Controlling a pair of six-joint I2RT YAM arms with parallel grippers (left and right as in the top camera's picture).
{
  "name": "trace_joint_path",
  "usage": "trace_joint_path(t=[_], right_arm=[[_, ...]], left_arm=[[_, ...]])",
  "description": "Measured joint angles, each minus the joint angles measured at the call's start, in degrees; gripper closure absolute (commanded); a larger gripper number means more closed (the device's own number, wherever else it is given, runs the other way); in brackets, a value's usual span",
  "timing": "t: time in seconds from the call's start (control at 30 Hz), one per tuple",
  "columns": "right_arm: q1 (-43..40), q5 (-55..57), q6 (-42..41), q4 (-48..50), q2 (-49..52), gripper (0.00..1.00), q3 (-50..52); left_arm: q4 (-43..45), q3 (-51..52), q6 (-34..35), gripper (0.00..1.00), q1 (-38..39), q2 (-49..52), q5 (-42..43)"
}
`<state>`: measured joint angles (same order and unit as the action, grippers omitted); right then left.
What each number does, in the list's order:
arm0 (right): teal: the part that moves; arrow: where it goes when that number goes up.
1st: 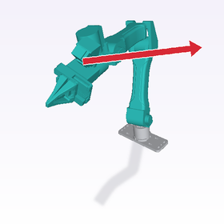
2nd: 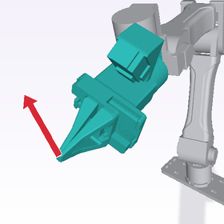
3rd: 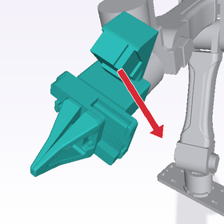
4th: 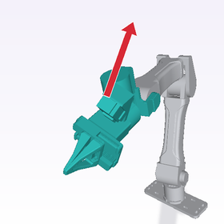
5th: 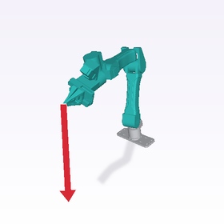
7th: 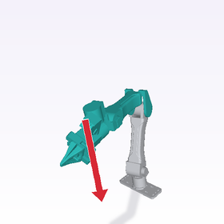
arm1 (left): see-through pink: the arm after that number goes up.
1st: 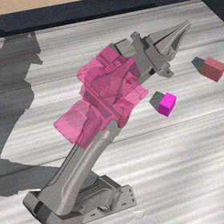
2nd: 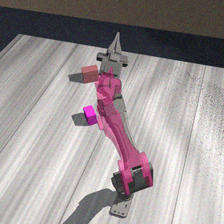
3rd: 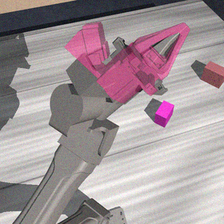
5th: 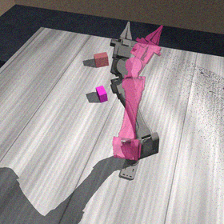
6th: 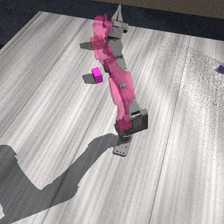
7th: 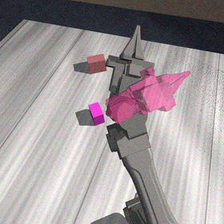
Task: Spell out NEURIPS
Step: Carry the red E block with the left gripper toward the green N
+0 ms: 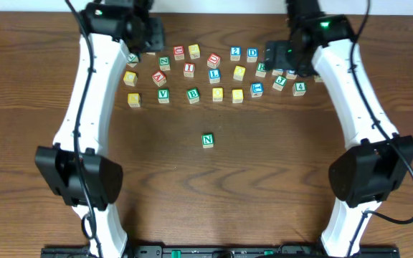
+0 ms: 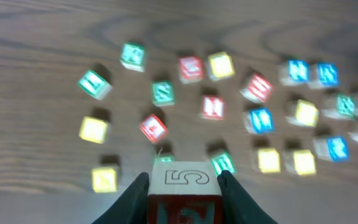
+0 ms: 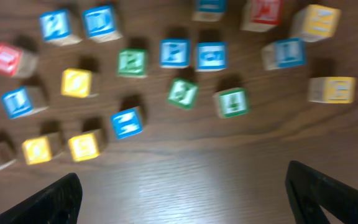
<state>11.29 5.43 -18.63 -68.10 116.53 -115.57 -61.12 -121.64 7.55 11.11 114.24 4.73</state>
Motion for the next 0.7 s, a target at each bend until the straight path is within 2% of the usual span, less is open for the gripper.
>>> trace_joint_path(t=[0.33, 0.7], right_arm=[[-7.5, 0.0, 0.0, -1.0, 0.0, 0.01, 0.0], [-9.6, 0.0, 0.0, -1.5, 0.0, 0.01, 0.0]], left_arm=[[-11.4, 0.1, 6.3, 0.77, 11.7, -0.8, 0.0], [-11.9, 5.4, 12.6, 0.77, 22.0, -0.8, 0.0]])
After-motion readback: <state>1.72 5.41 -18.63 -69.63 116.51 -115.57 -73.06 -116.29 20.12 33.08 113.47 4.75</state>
